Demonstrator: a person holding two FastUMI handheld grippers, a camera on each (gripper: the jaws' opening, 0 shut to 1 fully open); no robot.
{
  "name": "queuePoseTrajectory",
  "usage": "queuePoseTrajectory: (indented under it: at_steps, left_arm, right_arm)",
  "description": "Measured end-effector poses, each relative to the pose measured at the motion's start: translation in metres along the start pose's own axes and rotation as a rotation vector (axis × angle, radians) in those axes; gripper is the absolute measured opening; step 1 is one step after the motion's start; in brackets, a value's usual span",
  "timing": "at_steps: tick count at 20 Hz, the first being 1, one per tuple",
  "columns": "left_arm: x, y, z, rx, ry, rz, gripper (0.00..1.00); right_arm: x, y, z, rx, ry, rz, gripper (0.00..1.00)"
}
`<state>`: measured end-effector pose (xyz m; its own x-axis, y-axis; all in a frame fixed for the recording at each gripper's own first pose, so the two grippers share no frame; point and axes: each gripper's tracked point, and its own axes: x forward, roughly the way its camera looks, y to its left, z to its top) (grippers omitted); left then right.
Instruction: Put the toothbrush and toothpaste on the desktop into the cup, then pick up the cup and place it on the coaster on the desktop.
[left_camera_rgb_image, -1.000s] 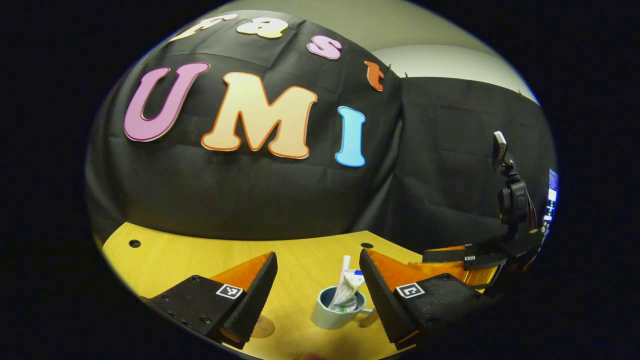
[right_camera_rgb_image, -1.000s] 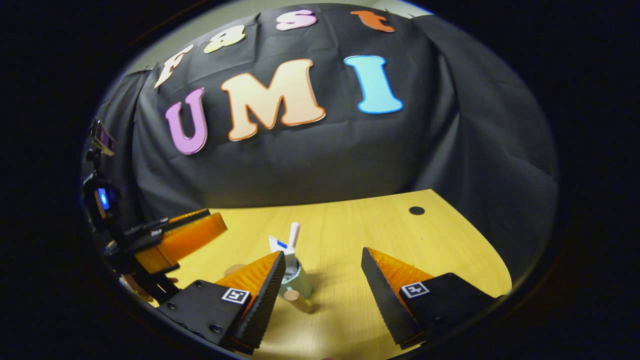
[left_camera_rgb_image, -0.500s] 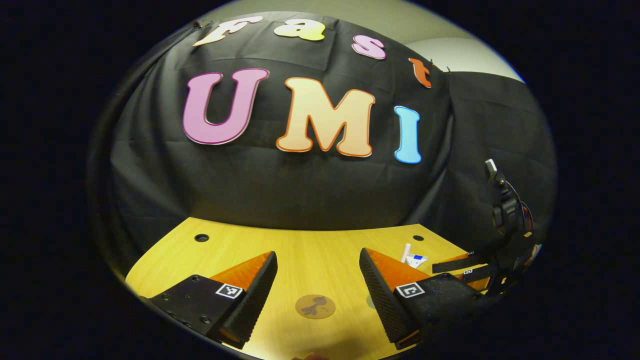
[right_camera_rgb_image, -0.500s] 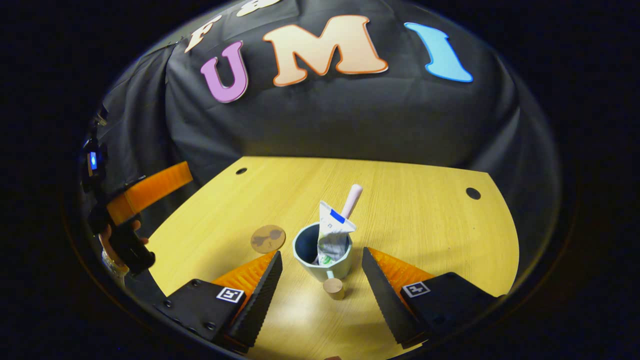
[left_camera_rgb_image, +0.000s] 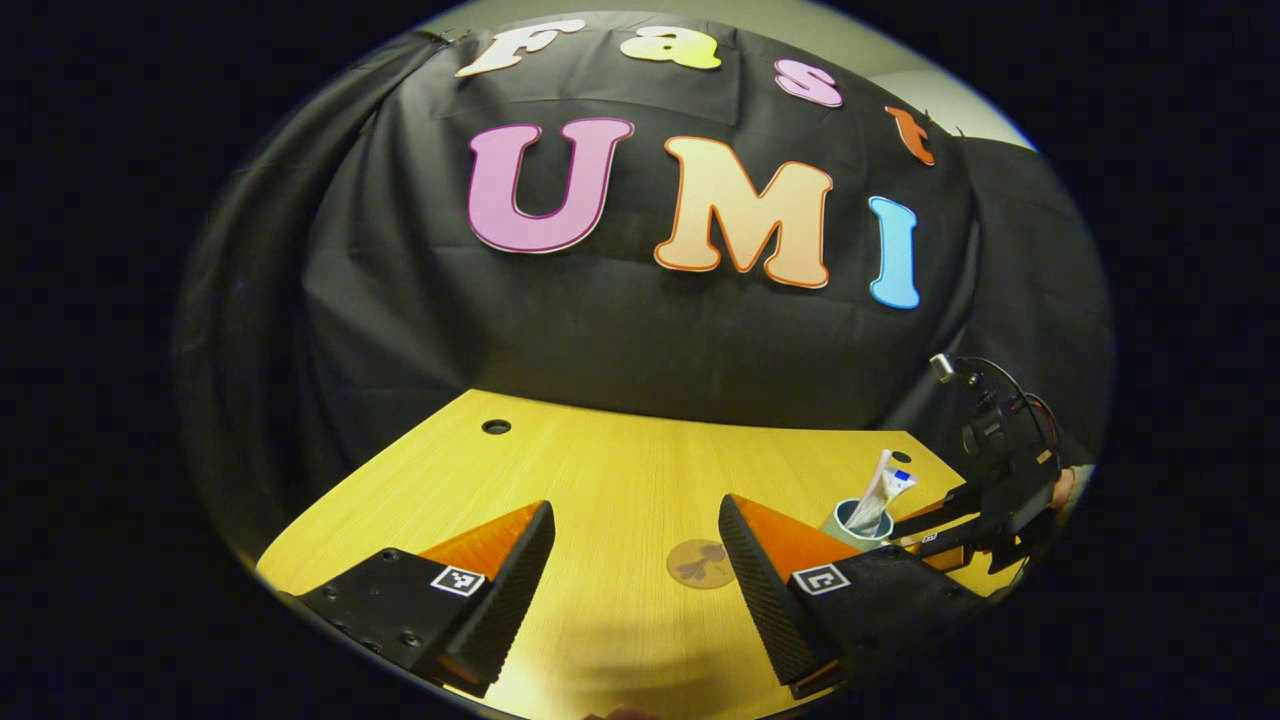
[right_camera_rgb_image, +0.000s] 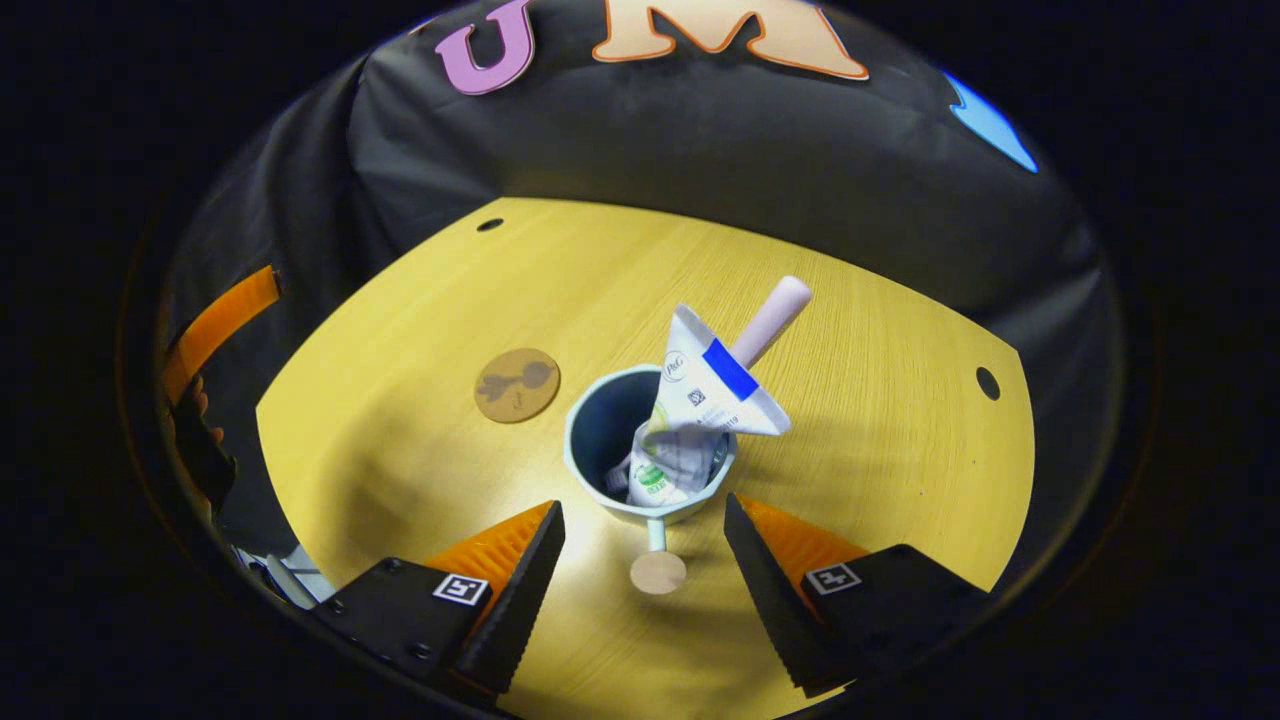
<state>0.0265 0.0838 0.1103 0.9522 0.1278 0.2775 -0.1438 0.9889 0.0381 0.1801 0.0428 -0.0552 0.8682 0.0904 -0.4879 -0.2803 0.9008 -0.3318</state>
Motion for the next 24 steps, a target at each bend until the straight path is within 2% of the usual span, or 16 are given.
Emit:
queuePoseTrajectory:
  at_steps: [2, 3, 4, 5, 6, 7, 8, 11, 14, 16, 20, 24]
  left_arm:
    - [-0.002, 0.001, -0.004, -0.011, 0.009, 0.017, 0.95]
    - [-0.004, 0.001, -0.004, -0.015, 0.010, 0.021, 0.95]
    - [-0.004, 0.000, -0.005, -0.015, 0.012, 0.023, 0.95]
    - [-0.005, 0.000, -0.006, -0.013, 0.013, 0.025, 0.95]
    - [-0.007, 0.000, -0.006, -0.009, 0.014, 0.028, 0.95]
    - [-0.006, -0.001, -0.007, -0.008, 0.019, 0.029, 0.95]
    - [-0.008, -0.002, -0.011, -0.008, 0.026, 0.026, 0.95]
    - [-0.009, -0.005, -0.015, -0.007, 0.038, 0.024, 0.95]
    - [-0.010, -0.009, -0.020, -0.016, 0.052, 0.023, 0.95]
    - [-0.011, -0.011, -0.023, -0.024, 0.059, 0.021, 0.95]
    - [-0.014, -0.009, -0.027, -0.044, 0.061, 0.024, 0.95]
    - [-0.020, -0.001, -0.033, -0.065, 0.070, 0.026, 0.95]
  right_arm:
    - [0.008, 0.001, -0.009, -0.008, 0.056, 0.005, 0.99]
    - [0.011, 0.000, -0.013, -0.014, 0.080, 0.004, 0.97]
    - [0.014, 0.000, -0.016, -0.022, 0.099, 0.000, 0.94]
    - [0.017, -0.002, -0.020, -0.029, 0.116, -0.003, 0.82]
    - [0.018, -0.003, -0.023, -0.034, 0.131, -0.004, 0.82]
    - [0.019, -0.003, -0.025, -0.028, 0.143, -0.003, 0.75]
    - [0.022, -0.002, -0.027, -0.022, 0.154, 0.000, 0.79]
    - [0.028, -0.006, -0.034, -0.035, 0.177, -0.002, 0.39]
    - [0.026, -0.006, -0.034, -0.030, 0.190, -0.004, 0.29]
    - [0.024, -0.007, -0.033, -0.043, 0.188, -0.019, 0.30]
    - [0.021, -0.010, -0.027, -0.076, 0.163, -0.050, 0.26]
    - [0.013, 0.005, -0.009, -0.075, 0.121, -0.034, 0.26]
